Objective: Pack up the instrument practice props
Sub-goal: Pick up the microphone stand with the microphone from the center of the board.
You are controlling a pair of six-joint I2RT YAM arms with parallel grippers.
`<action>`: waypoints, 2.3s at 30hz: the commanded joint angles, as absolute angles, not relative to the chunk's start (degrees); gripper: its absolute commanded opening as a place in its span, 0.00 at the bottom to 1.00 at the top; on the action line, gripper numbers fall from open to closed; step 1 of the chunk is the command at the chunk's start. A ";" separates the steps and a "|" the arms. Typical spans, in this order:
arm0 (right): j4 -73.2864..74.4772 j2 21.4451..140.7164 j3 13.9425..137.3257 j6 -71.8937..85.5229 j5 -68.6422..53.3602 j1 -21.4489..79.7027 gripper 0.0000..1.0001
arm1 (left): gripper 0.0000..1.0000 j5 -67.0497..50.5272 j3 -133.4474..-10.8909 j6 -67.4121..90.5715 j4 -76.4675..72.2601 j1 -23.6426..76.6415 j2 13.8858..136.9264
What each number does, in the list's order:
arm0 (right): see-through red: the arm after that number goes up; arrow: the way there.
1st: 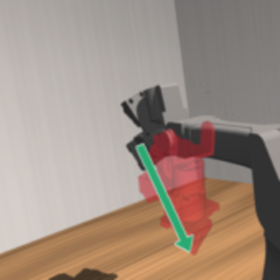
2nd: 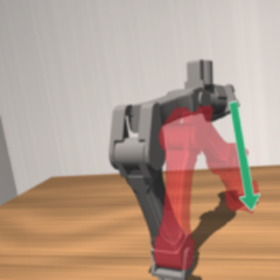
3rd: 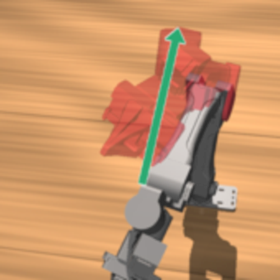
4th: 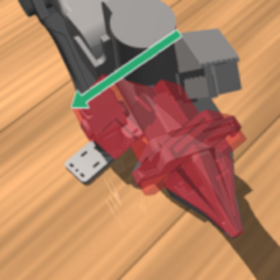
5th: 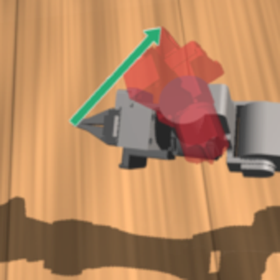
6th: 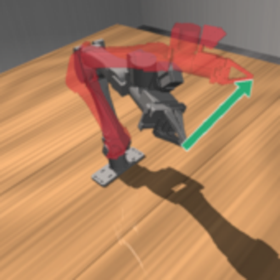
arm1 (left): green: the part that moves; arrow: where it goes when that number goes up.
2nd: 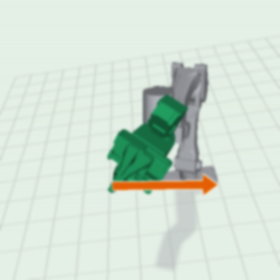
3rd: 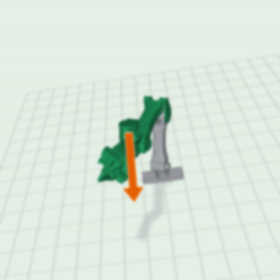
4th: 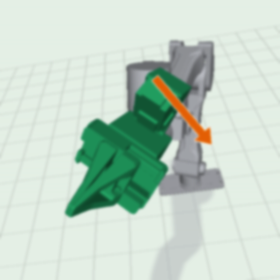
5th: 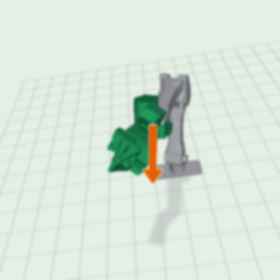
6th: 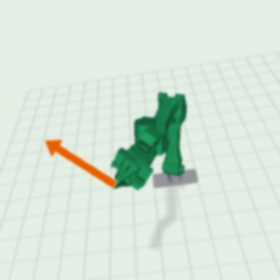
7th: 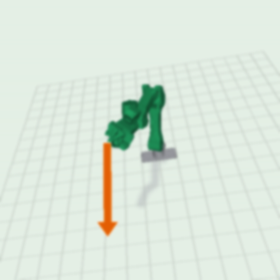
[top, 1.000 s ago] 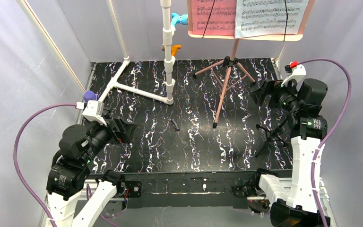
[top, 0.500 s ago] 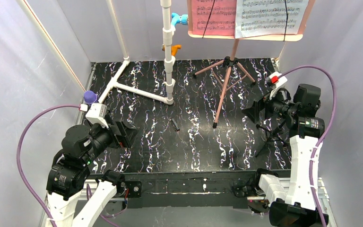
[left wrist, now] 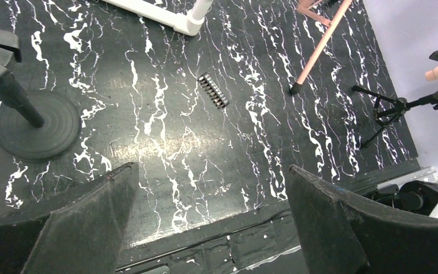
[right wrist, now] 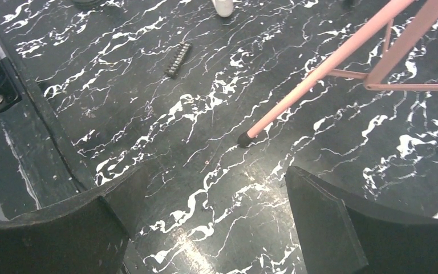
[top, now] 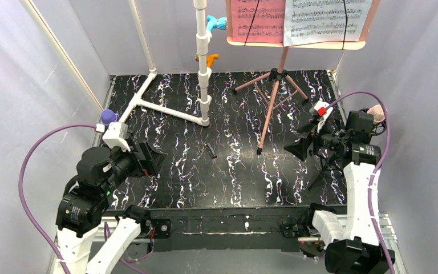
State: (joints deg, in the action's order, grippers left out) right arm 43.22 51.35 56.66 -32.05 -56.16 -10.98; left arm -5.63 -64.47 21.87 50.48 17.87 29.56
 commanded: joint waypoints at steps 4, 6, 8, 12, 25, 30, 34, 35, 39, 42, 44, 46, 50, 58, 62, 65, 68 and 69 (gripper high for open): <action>39.30 54.32 53.40 -36.88 -64.03 -11.16 1.00 | 1.00 3.52 -67.64 20.54 55.99 18.15 30.65; 40.65 55.29 52.63 -39.37 -65.30 -11.21 1.00 | 1.00 6.65 -68.11 19.40 57.46 18.19 31.01; 41.83 56.13 51.61 -42.08 -66.35 -11.16 1.00 | 1.00 9.85 -68.85 18.16 58.57 18.13 31.64; 42.91 57.31 49.78 -45.42 -68.62 -11.16 1.00 | 1.00 15.97 -70.54 15.59 58.90 18.17 34.08; 51.60 58.71 50.58 -54.32 -68.72 -11.16 1.00 | 1.00 35.47 -56.05 4.43 34.38 18.19 33.78; 51.68 58.46 50.28 -54.32 -67.97 -11.16 1.00 | 1.00 35.35 -52.98 4.26 25.39 18.08 35.31; 51.51 58.18 50.06 -54.25 -67.33 -11.16 1.00 | 1.00 33.58 -54.76 2.54 24.24 17.95 37.61; 51.44 58.06 50.09 -54.24 -67.19 -11.16 1.00 | 1.00 32.78 -54.79 1.11 23.73 17.84 37.69; 51.31 58.10 49.87 -54.47 -66.31 -11.16 1.00 | 1.00 33.57 -54.34 -4.61 21.38 17.45 37.37; 51.30 58.18 49.81 -54.57 -66.27 -11.08 1.00 | 1.00 35.06 -54.77 -6.02 20.03 17.12 37.88; 51.37 58.18 49.79 -54.62 -66.20 -11.07 1.00 | 1.00 36.34 -55.37 -6.73 19.36 16.81 38.97; 51.42 58.22 49.83 -54.70 -65.97 -11.07 1.00 | 1.00 38.35 -56.26 -7.50 19.12 16.61 40.88; 51.42 58.10 49.81 -54.92 -65.25 -11.03 1.00 | 1.00 42.11 -56.27 -7.97 17.08 16.10 42.43; 51.41 58.36 49.75 -55.17 -64.56 -10.55 1.00 | 0.93 45.08 -52.62 -8.24 6.60 11.55 46.98; 51.42 58.36 49.66 -55.25 -64.25 -10.46 1.00 | 0.88 43.31 -52.38 -5.54 5.72 9.79 48.60; 51.36 58.23 49.66 -55.20 -64.14 -10.37 1.00 | 0.88 43.49 -52.01 -6.07 4.28 9.45 49.39; 51.41 58.18 49.69 -55.20 -64.07 -10.29 1.00 | 0.88 43.10 -52.48 -4.55 4.85 8.74 50.56; 51.42 58.14 49.74 -55.24 -64.01 -10.28 1.00 | 0.88 42.92 -52.74 -3.88 5.40 8.44 50.95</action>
State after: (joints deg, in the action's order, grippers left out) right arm 50.94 58.61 49.80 -54.30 -63.90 -10.63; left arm 42.63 -52.82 -6.76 6.70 9.58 49.76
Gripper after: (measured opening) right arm 1.001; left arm 0.883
